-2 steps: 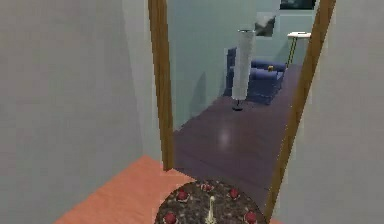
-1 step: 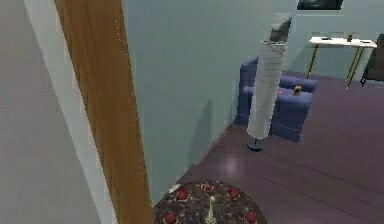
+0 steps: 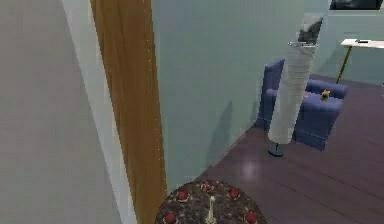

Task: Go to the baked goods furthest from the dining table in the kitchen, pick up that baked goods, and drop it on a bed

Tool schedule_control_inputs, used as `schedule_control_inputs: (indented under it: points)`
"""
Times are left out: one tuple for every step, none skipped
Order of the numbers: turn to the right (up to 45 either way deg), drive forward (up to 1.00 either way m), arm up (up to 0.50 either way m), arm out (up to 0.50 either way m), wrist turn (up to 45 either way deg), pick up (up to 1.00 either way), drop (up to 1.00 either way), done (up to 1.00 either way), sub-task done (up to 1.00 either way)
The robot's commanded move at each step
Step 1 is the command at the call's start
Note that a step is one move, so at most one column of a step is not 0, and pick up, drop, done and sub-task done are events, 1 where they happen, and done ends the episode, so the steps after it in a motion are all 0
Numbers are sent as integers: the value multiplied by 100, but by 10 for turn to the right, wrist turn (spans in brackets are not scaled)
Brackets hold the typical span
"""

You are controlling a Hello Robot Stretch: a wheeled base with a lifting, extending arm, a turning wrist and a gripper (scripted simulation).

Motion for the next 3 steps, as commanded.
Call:
schedule_control_inputs:
  points:
    - [0, 20, 0, 0, 0, 0, 0, 0, 0]
    - [330, 0, 0, 0, 0, 0, 0, 0, 0]
    - [0, 30, 0, 0, 0, 0, 0, 0, 0]
